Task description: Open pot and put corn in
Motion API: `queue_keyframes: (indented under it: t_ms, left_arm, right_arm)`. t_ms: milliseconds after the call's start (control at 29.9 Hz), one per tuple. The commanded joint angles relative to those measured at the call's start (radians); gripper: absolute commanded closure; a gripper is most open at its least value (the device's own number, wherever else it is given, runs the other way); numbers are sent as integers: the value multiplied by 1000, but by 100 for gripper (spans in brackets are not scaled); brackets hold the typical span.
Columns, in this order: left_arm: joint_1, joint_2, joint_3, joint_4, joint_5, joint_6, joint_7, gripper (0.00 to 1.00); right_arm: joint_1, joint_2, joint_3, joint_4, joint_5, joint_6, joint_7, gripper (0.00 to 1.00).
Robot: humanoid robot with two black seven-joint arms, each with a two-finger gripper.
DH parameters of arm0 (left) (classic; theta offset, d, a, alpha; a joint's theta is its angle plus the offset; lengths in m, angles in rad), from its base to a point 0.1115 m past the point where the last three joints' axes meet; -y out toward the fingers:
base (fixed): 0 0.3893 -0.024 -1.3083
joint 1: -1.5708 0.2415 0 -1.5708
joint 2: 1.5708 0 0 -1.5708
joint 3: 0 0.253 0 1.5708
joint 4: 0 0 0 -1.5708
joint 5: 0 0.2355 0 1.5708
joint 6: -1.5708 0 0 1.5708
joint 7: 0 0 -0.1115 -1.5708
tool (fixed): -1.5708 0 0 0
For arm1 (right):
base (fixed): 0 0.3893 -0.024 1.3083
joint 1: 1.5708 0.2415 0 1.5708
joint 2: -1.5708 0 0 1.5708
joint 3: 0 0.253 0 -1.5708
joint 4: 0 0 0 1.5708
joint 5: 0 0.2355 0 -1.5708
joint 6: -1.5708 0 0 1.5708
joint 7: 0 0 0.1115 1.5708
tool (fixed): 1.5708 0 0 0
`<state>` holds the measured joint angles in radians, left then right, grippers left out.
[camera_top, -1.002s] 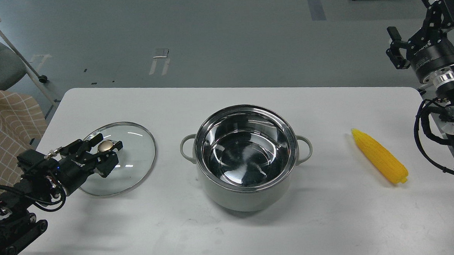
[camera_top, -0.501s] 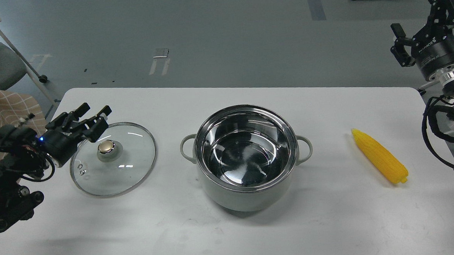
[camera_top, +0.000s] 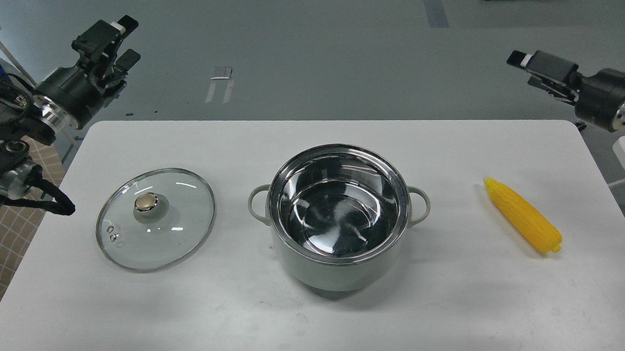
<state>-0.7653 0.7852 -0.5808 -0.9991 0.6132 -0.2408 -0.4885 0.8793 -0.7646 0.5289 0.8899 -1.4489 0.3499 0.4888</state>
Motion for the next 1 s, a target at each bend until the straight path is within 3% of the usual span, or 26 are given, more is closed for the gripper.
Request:
queue_keyframes:
  t_ms: [0, 401, 635, 702, 802, 869, 969]
  left_arm:
    - [-6, -38, -42, 0, -45, -64, 0, 4]
    - [-2, -72, -67, 2, -64, -95, 0, 3]
    - [-2, -73, -67, 0, -64, -94, 0, 3]
    - [-2, -75, -65, 0, -64, -95, 0, 3]
    - [-3, -73, -65, 0, -64, -95, 0, 3]
    - [-3, -72, -65, -3, -64, -95, 0, 3]
    - [-2, -72, -65, -3, -64, -95, 0, 3]
  right_arm:
    - [-6, -74, -82, 55, -187, -9, 0, 0]
    - [-80, -96, -196, 75, -474, -55, 0, 0]
    - [-125, -62, -196, 43, -508, -60, 0, 0]
    - [-128, -48, -196, 37, -508, -61, 0, 4]
    - [-134, -38, -198, 27, -511, -61, 0, 16]
    - [-140, -24, -198, 6, -513, -60, 0, 30]
    - [-151, -10, -198, 3, -513, -60, 0, 38]
